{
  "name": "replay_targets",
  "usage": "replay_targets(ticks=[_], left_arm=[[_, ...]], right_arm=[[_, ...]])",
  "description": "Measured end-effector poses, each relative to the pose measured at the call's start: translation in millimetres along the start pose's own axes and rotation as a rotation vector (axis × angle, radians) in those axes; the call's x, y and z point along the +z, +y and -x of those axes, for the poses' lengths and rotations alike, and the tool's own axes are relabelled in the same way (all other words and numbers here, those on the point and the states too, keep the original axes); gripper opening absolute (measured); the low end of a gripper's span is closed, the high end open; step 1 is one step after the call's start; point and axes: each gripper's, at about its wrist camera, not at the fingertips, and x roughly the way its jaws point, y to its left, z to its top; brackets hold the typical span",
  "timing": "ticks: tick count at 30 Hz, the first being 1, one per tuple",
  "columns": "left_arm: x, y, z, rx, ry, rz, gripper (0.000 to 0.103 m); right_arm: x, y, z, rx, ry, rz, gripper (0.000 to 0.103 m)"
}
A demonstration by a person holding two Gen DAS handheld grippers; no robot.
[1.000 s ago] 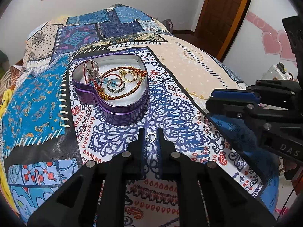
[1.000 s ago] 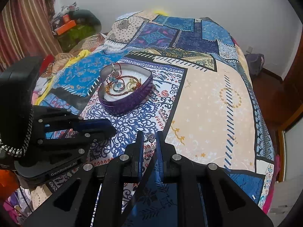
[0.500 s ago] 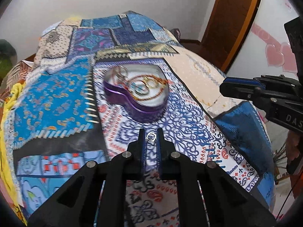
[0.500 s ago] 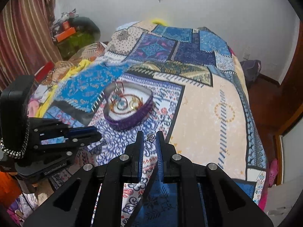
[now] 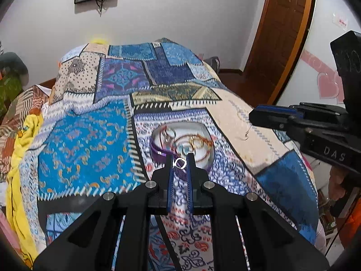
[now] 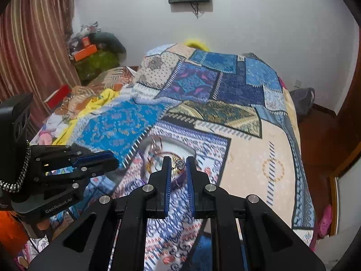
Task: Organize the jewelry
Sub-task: 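Lower the silver ring into the tin and open the left tool while the right tool hovers over the tin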
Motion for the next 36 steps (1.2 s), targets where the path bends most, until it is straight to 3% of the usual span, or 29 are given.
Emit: replay_targets(ticks=[12, 25, 36], left_arm=[[20, 6, -13, -0.035, -0.023, 0.012, 0.009], [16, 5, -52, -0.059, 0.048, 0.009, 0.009], [18, 6, -63, -0.076, 0.076, 0.021, 0.009]], right_arm=[[16, 3, -23, 0.032, -0.013, 0.001, 0.012], [4, -11, -67, 0.094, 0.12, -0.028, 0.012], [-6, -15, -76, 0.107, 0.166, -0.008, 0.012]])
